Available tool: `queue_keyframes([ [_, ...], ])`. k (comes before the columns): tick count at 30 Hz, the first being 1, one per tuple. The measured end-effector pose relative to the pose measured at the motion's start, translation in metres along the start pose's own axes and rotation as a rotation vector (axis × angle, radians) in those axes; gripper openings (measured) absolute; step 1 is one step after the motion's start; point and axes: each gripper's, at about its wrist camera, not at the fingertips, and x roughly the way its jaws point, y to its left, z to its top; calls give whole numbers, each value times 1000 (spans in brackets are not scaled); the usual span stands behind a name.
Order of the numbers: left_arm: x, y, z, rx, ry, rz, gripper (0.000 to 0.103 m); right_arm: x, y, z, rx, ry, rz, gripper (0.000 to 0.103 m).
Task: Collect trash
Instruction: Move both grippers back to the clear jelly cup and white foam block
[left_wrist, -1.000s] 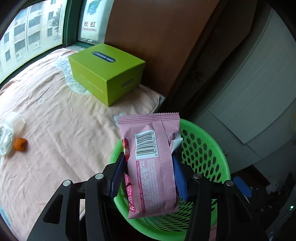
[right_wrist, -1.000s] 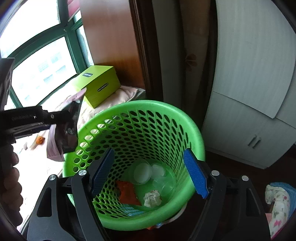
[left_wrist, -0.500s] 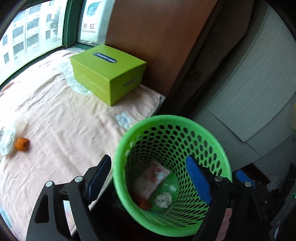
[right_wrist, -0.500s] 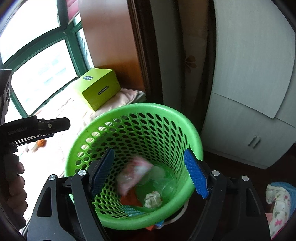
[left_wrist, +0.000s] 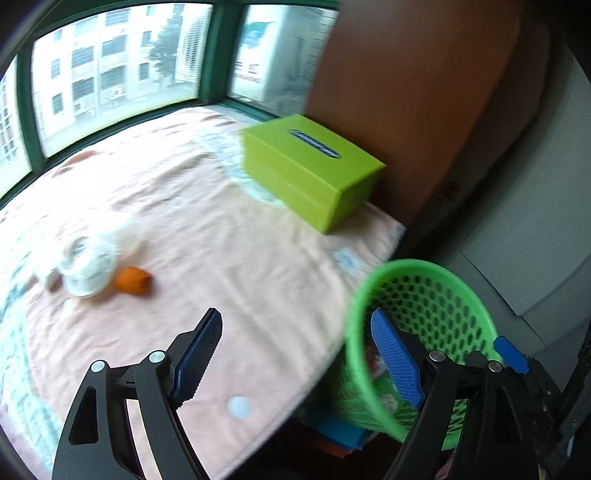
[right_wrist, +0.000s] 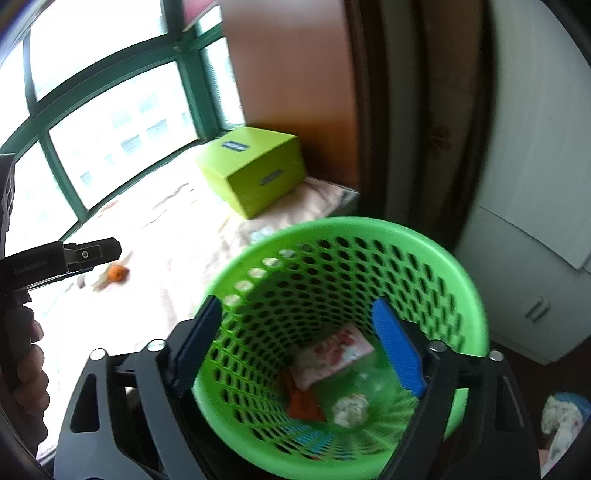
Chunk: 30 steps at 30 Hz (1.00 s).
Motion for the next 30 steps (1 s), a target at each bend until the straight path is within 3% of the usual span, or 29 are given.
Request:
queue_keyframes([
  [20, -45, 215, 9, -327, -58, 311, 80, 63, 156, 27, -235, 65, 229, 85],
  [30, -66, 286, 8, -422, -69, 413, 80, 99, 241, 35, -330, 118, 362, 85],
])
